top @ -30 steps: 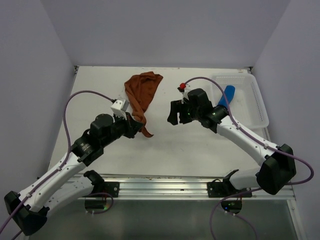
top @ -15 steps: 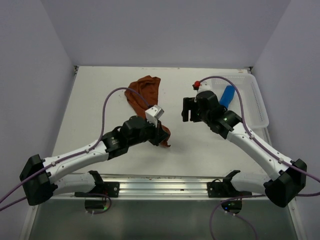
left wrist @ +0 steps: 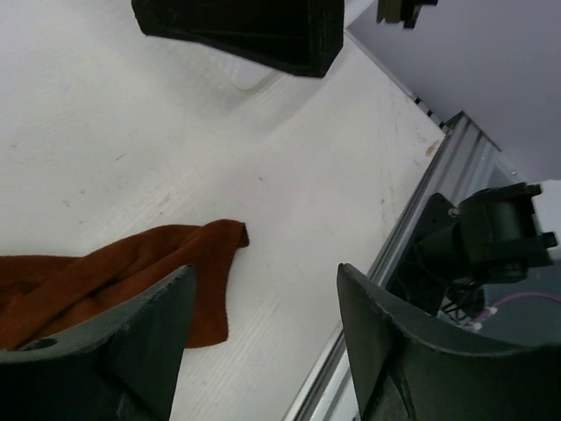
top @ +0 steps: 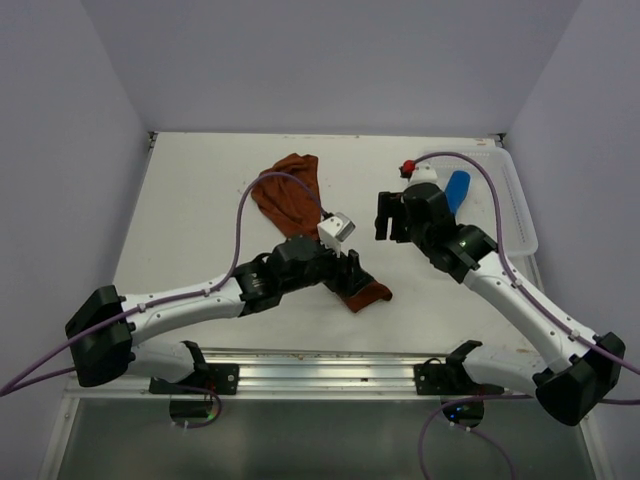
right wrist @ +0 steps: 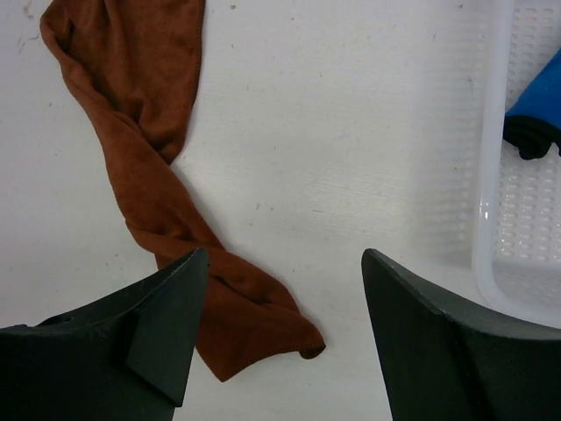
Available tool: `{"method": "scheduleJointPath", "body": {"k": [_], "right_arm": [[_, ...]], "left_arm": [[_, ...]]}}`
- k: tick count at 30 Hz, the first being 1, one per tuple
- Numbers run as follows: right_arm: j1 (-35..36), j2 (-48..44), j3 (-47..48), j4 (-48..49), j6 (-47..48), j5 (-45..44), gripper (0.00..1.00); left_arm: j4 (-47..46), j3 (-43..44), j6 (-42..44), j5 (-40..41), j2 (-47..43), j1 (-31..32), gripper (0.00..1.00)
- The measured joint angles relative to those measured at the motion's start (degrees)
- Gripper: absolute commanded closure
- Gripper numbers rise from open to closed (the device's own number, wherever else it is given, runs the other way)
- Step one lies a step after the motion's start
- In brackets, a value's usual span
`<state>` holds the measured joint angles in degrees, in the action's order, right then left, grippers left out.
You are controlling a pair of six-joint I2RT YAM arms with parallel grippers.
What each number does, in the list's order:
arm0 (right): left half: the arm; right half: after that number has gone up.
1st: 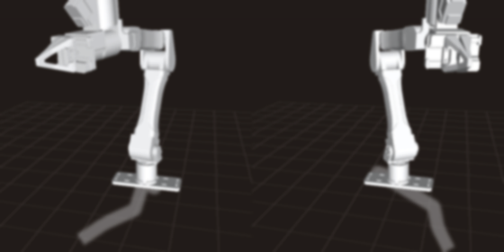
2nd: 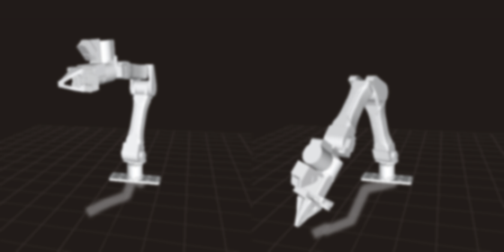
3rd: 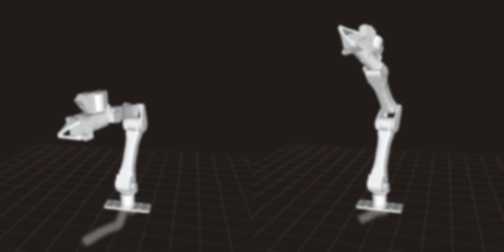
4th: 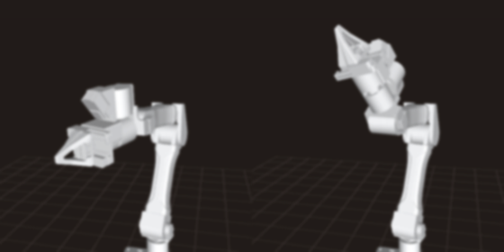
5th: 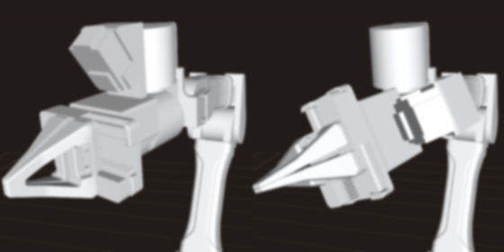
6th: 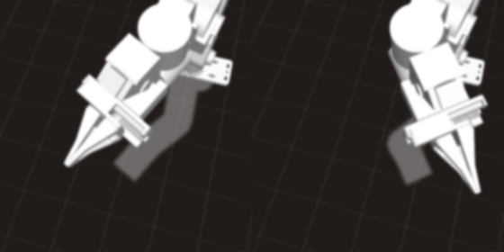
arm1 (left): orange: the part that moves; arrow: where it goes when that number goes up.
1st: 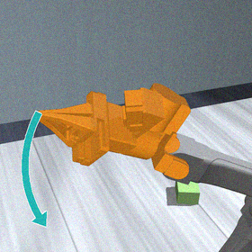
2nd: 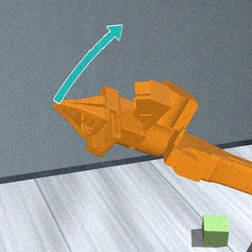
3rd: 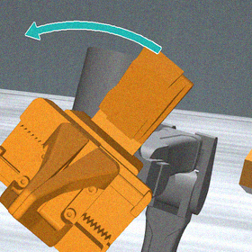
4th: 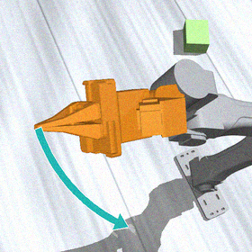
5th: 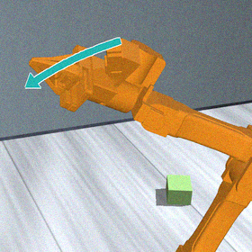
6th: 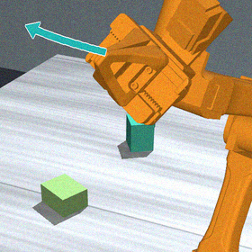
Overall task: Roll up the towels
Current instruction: Move the towel to the center of the board, then flatten the towel
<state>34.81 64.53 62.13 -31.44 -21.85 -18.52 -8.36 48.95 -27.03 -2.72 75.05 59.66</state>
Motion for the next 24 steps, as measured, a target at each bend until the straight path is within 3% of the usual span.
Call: {"method": "scheduleJointPath", "body": {"k": [6, 11, 24], "right_arm": [[0.00, 2.82, -0.26, 2.40, 0.00, 0.13, 0.25], [0.00, 4.13, -2.12, 3.06, 0.07, 0.20, 0.28], [-0.04, 4.87, -6.29, 4.98, -0.26, 0.17, 0.32]], "left_arm": [[-1.95, -6.19, -0.42, 5.05, -0.87, 0.00, 0.20], [-2.75, -9.64, -0.50, 8.00, -1.49, -1.25, 0.20], [-4.00, -14.01, -5.03, 11.04, -4.39, -14.75, 0.19]]}}
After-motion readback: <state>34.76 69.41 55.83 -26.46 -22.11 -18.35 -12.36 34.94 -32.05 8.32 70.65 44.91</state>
